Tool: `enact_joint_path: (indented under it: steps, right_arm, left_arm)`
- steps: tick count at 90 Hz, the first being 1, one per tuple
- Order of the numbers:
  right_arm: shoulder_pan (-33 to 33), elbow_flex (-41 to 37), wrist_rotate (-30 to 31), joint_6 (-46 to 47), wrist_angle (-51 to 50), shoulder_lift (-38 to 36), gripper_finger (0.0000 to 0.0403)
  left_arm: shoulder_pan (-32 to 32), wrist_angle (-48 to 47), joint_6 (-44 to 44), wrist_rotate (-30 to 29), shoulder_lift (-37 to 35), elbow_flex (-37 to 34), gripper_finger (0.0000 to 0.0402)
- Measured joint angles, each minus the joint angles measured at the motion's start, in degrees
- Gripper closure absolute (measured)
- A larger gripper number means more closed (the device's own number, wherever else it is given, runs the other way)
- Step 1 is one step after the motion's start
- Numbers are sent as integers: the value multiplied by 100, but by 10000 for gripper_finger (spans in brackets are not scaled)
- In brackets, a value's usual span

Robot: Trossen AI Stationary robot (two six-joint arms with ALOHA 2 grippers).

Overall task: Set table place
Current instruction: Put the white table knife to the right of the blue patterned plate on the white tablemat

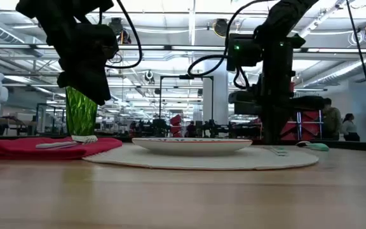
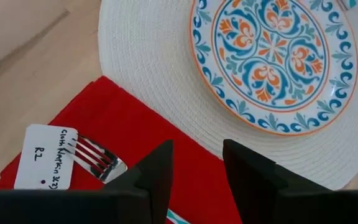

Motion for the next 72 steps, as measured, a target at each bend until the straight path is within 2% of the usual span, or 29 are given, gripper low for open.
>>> enact_joint_path:
  steps: [20,34,43,51,66,72]
  right_arm:
    - [11,-1,0,533,14,26,349]
    - [9,0,-45,438,197,254,308]
    - [9,20,-37,424,244,414,298]
    - [15,29,-31,366,232,481,311]
    - [120,0,95,310,214,361,381]
    - [166,-11,124,309,192,273,393]
  left_arm:
    - [0,-2,46,-54,0,0,277]
    - [0,-4,53,-159,0,0,277]
    - [0,-9,52,-161,0,0,277]
    - [-4,-14,52,-158,0,0,277]
    - [-78,-54,52,-151,2,0,277]
    - [-102,-54,52,-151,2,0,277]
